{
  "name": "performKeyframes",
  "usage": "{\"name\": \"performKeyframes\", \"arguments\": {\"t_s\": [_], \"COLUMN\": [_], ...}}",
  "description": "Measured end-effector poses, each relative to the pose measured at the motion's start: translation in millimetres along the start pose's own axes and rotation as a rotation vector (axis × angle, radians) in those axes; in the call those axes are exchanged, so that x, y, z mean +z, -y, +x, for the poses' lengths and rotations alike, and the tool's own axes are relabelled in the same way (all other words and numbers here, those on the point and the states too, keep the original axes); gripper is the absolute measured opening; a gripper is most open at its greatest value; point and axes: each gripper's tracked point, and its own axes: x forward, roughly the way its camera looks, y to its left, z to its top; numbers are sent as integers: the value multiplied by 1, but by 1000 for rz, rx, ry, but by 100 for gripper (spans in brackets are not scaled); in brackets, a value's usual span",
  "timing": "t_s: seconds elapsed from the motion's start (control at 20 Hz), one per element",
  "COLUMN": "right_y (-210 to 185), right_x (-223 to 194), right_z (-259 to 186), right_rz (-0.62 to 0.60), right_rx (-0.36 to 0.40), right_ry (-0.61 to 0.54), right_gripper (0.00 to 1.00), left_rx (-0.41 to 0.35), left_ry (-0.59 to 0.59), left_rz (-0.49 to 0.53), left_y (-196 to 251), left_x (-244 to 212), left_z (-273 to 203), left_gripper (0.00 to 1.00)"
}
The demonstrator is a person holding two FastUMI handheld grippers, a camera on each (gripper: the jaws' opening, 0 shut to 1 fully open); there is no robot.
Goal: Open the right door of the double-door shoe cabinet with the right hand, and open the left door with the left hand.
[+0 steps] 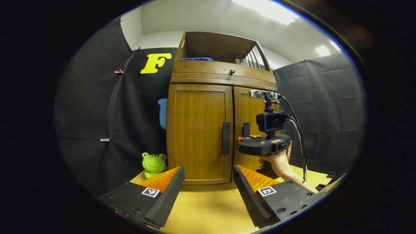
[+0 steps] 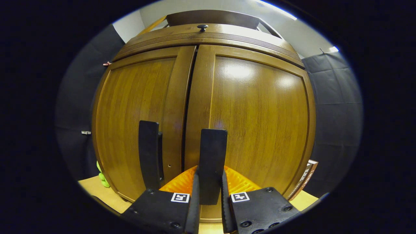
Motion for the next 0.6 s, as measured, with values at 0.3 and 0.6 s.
{"name": "performKeyframes", "arguments": {"t_s": [0.3, 0.6], "right_y": [3, 19], "right_x": [1, 5], "right_z": [-24, -72], "right_rz": [-27, -31], "right_rx": [31, 94], "right_ry": [-16, -7], "right_gripper": [27, 31], "left_rx": [-5, -34], "left_ry": [16, 11], "left_rz": [-25, -38], "left_y": [7, 32], "left_x": [8, 6], "left_z": [-18, -22], "left_gripper": [93, 94]}}
